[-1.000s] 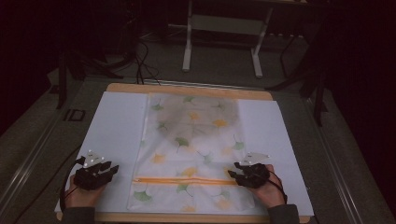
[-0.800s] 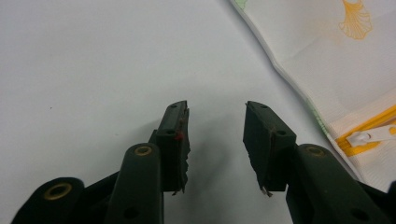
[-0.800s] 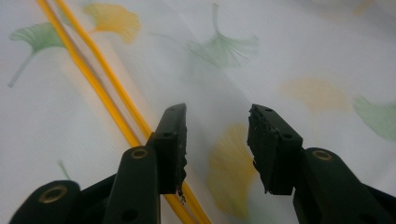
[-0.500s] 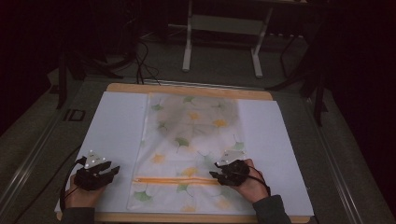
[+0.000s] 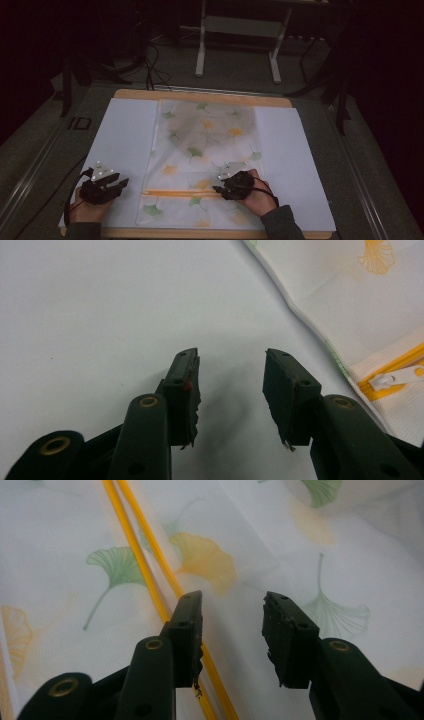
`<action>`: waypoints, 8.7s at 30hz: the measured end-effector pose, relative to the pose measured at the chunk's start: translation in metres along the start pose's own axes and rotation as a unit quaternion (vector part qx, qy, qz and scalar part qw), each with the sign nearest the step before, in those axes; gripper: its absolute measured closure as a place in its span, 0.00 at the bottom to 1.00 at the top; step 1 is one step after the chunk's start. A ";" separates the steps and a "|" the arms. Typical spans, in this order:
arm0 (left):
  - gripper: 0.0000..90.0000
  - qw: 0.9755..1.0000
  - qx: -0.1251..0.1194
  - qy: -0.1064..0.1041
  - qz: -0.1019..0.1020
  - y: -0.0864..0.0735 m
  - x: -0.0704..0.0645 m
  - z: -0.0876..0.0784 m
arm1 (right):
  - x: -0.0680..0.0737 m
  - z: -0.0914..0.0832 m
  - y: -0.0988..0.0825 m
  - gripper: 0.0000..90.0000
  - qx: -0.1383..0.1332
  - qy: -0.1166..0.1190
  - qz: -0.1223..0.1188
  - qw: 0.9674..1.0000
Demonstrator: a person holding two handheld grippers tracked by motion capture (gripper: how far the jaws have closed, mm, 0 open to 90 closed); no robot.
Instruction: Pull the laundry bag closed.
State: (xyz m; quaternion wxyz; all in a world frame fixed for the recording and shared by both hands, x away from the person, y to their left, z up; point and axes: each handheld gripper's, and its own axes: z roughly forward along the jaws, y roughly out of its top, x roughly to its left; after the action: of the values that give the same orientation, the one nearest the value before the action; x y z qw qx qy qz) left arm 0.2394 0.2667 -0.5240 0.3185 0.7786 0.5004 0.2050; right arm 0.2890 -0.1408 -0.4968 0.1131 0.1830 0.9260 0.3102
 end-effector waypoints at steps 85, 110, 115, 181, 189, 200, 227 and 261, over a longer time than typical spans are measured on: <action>0.67 1.000 -0.003 -0.002 0.012 -0.002 0.005 -0.008 | 0.062 0.065 0.109 0.80 -0.012 0.089 -0.101 0.991; 0.67 1.000 -0.005 -0.004 0.011 -0.002 0.005 -0.009 | 0.076 0.084 0.126 0.87 -0.011 0.102 -0.115 0.988; 0.67 1.000 -0.005 -0.005 0.012 -0.001 0.005 -0.008 | 0.077 0.089 0.128 0.87 -0.007 0.105 -0.118 0.987; 0.67 0.999 -0.001 -0.031 0.019 0.000 0.000 -0.010 | 0.087 0.128 0.154 0.93 0.095 0.129 -0.143 0.977; 0.67 0.999 0.003 -0.047 0.014 0.000 -0.005 -0.013 | 0.087 0.127 0.151 0.93 0.087 0.123 -0.143 0.978; 0.67 0.997 0.017 -0.073 0.009 0.002 -0.013 -0.014 | 0.088 0.124 0.147 0.94 0.079 0.119 -0.145 0.979; 0.67 0.984 0.067 -0.165 -0.018 0.008 -0.029 0.000 | 0.089 0.112 0.147 0.94 0.051 0.108 -0.156 0.981; 0.80 0.970 0.084 -0.228 -0.023 0.010 -0.036 0.018 | 0.086 0.100 0.147 0.94 0.026 0.107 -0.167 0.980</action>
State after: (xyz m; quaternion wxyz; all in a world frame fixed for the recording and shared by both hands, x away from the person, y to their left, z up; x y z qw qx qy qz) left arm 0.2430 0.2259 -0.5300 0.3625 0.8170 0.4476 -0.0279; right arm 0.2825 0.0565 -0.4932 0.0594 -0.0058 0.9579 0.2809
